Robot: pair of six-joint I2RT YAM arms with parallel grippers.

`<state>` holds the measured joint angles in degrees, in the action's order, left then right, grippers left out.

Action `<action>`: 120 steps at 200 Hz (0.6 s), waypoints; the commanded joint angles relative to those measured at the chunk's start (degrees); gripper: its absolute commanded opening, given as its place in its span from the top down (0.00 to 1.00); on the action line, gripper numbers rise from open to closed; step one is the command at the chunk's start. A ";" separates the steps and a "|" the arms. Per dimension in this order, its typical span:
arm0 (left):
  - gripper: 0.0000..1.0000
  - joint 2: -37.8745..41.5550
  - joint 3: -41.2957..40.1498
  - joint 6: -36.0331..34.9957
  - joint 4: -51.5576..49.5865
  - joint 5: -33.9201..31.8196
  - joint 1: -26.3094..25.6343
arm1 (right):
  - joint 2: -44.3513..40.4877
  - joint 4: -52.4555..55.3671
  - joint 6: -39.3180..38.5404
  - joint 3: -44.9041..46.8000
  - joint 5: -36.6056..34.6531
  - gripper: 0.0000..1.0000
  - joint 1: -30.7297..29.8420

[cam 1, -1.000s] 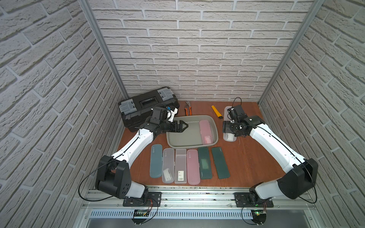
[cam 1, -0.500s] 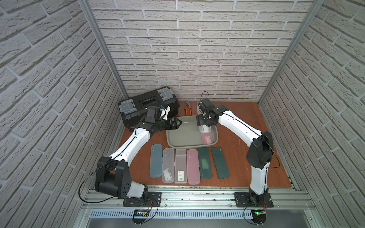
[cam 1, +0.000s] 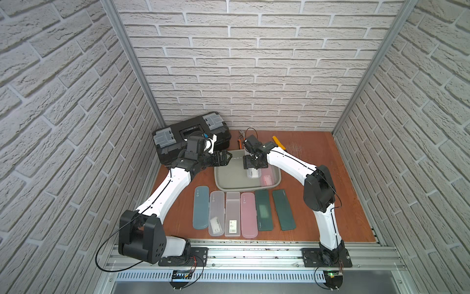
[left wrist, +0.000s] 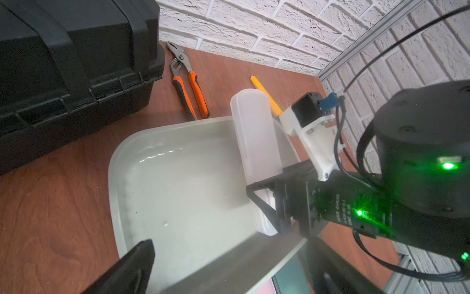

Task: Put the pencil case into the storage box
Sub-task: Place the pencil case at the storage box.

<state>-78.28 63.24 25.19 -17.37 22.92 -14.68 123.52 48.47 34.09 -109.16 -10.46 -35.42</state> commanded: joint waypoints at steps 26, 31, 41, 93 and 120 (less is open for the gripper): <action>0.02 1.03 -0.66 -1.11 0.60 -1.42 -0.02 | 1.35 -4.35 2.22 2.59 0.09 0.34 -0.79; 0.02 0.96 -0.66 -1.19 0.50 -1.48 -0.07 | 1.44 -4.42 2.17 2.63 0.00 0.34 -0.79; 0.02 0.89 -0.69 -1.15 0.49 -1.42 -0.02 | 1.68 -4.28 2.10 2.58 0.09 0.32 -0.79; 0.02 0.53 -0.49 -1.11 0.50 -1.28 -0.08 | 1.17 -3.90 1.52 3.52 0.05 0.19 -0.83; 0.02 0.52 -0.60 -1.28 0.32 -1.72 -0.04 | 0.85 -2.75 0.95 2.61 -1.29 0.14 -0.79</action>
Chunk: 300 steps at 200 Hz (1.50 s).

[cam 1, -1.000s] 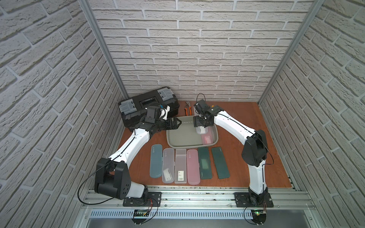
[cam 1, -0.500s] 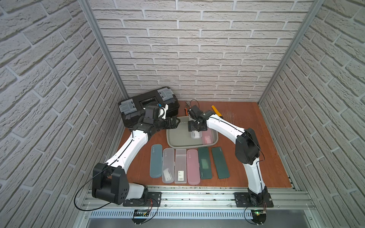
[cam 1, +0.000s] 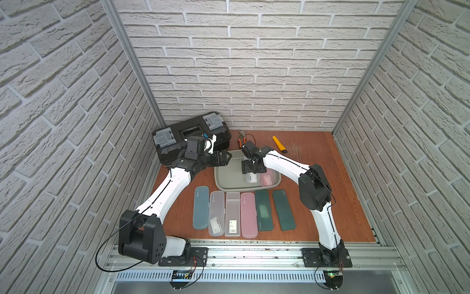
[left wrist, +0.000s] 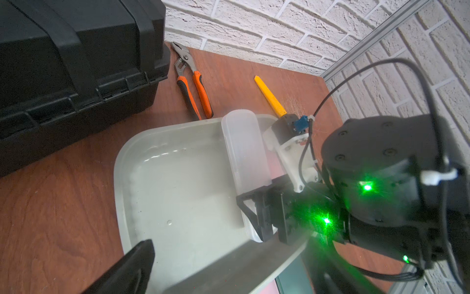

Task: Put the pencil case into the storage box
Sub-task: Place the pencil case at the storage box.

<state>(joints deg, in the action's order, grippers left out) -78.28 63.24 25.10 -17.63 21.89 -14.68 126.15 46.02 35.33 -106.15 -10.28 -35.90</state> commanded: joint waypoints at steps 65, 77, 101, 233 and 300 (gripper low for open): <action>0.02 0.99 -0.58 -1.72 0.14 -1.95 -0.08 | -5.37 -1.12 -1.92 -0.56 -4.95 0.11 -0.14; 0.02 1.27 -0.66 -1.72 0.16 -2.20 -0.08 | -5.74 -1.28 -2.75 -0.81 -5.92 0.11 -0.09; 0.01 1.38 -0.75 -1.81 0.29 -2.51 -0.09 | -5.12 -0.56 -3.79 -2.09 -8.15 0.11 0.21; 0.02 2.01 -1.10 -2.38 0.01 -4.45 -0.09 | 7.83 4.90 -6.11 -11.83 -11.19 0.08 -2.07; 0.01 1.57 -1.02 -2.47 -0.03 -4.56 -0.13 | 9.30 7.73 -7.38 -12.42 -15.78 0.08 -1.83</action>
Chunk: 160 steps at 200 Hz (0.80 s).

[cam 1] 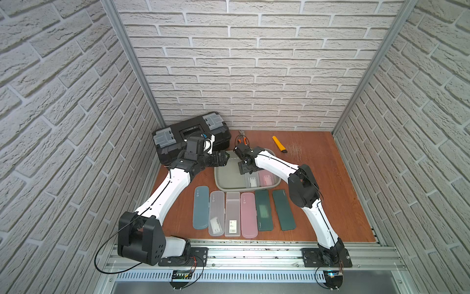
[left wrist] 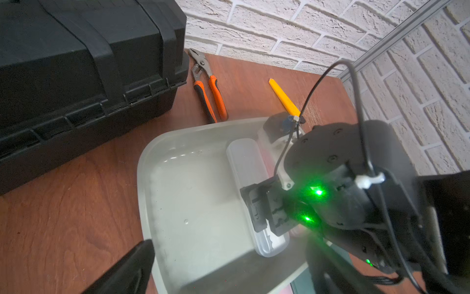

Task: Put the pencil case into the storage box
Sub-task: Place the pencil case at the storage box.

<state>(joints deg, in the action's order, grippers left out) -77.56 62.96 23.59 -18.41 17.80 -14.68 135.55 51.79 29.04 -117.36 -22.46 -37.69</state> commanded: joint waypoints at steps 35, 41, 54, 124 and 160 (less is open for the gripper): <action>0.02 0.66 -0.47 -1.59 0.18 -1.25 -0.09 | -3.96 0.23 -1.45 0.35 -0.93 0.07 0.73; 0.02 0.66 -0.38 -1.66 0.14 -1.28 -0.09 | -5.14 -0.87 -1.84 0.85 0.08 0.07 0.77; 0.02 0.90 -0.38 -1.90 0.11 -1.30 -0.17 | -7.75 -2.49 -3.06 1.21 2.54 0.07 0.86; 0.02 1.10 -0.56 -5.70 -1.93 -6.81 -6.91 | -34.46 -11.51 -0.64 23.85 6.01 0.07 2.35; 0.02 0.15 1.50 -7.25 -4.17 -8.15 -8.26 | -46.74 -8.35 3.14 43.02 3.84 0.07 2.62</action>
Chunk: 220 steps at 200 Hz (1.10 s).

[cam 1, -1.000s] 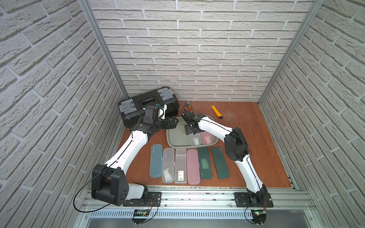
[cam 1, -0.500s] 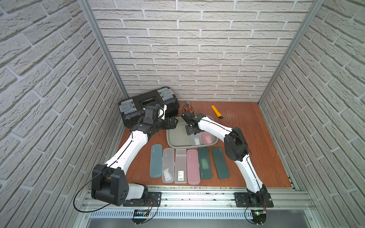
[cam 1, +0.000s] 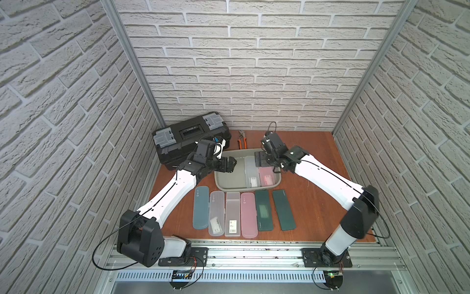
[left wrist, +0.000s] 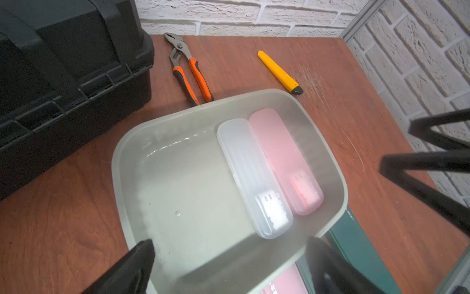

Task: Put the pencil case into the storage box
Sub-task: Place the pencil case at the storage box, then pick up the pencil case from the center of the board.

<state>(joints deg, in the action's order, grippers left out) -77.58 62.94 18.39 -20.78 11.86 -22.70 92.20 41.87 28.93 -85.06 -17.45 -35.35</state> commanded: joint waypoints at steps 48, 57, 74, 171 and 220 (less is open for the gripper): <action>0.01 1.38 0.54 5.64 -12.44 6.03 -1.77 | -16.93 3.19 5.55 29.08 3.88 0.07 0.29; 0.01 3.12 -2.27 8.65 -11.96 4.63 -3.80 | -18.51 3.05 5.77 31.66 5.19 0.07 0.29; 0.02 7.43 -8.38 13.62 -9.29 0.38 -8.19 | -20.41 3.25 7.35 35.95 6.96 0.07 0.25; 0.01 22.96 -19.53 19.05 -12.18 -12.95 -14.04 | -26.33 1.29 13.94 48.51 15.78 0.08 -1.61; 0.01 20.73 -19.52 20.32 -8.61 -11.86 -14.21 | -23.08 -0.19 15.06 47.40 15.22 0.08 -3.72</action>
<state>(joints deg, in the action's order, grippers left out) -56.05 44.23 37.60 -32.45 0.62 -36.56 67.35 43.44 42.63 -36.97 -2.09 -37.80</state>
